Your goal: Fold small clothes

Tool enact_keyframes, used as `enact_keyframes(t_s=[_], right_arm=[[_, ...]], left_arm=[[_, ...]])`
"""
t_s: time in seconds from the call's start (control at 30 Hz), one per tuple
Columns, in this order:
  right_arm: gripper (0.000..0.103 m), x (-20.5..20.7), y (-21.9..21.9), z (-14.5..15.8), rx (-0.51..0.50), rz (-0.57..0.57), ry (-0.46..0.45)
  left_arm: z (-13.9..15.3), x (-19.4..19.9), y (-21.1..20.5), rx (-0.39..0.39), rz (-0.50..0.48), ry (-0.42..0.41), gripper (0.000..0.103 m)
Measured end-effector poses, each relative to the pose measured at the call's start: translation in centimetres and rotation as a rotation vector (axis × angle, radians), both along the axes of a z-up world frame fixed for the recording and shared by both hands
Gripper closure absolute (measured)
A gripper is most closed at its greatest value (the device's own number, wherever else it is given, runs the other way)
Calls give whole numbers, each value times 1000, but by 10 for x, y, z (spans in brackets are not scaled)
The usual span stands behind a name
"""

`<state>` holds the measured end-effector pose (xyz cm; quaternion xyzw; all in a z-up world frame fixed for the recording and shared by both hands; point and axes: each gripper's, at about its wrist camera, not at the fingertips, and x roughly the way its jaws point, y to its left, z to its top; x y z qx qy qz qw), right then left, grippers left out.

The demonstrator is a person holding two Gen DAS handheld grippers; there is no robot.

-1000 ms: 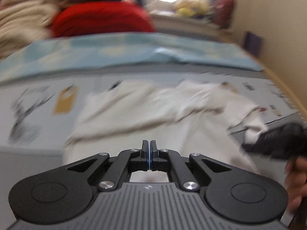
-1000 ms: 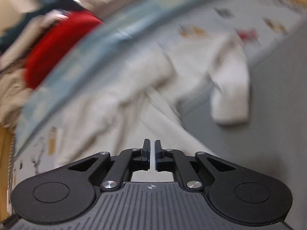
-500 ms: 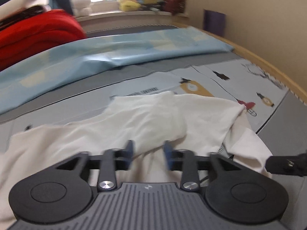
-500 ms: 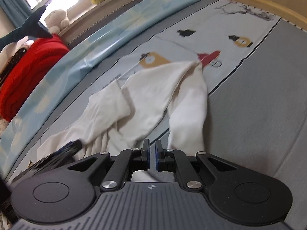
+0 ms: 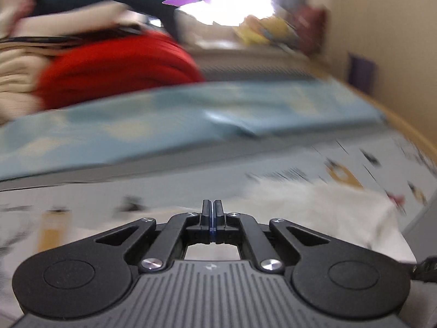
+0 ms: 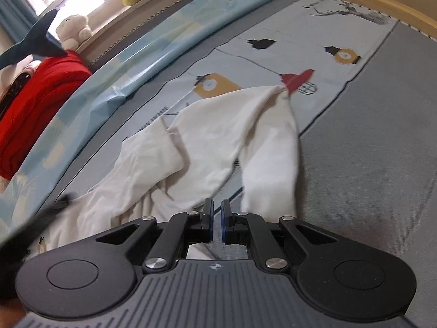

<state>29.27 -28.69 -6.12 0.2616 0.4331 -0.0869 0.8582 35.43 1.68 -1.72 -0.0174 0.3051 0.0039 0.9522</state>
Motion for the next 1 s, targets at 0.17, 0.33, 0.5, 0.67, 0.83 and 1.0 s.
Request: enact_keyframes(t_s=[0.17, 0.33, 0.5, 0.67, 0.83, 1.0], right_arm=[[97, 4, 19, -9, 16, 10, 34], [97, 0, 36, -11, 28, 4, 34], [97, -1, 30, -11, 24, -32, 32], [97, 3, 21, -9, 11, -33, 24], [97, 8, 19, -10, 14, -28, 30], [97, 10, 31, -10, 1, -1, 21]], left_arm=[[-4, -23, 29, -30, -136, 27, 103], [-47, -1, -24, -9, -309, 44, 98], [-89, 32, -80, 35, -400, 63, 52], [-126, 47, -119, 202, -416, 69, 63], [-100, 43, -76, 141, -285, 32, 91], [-43, 1, 39, 23, -3, -39, 91]])
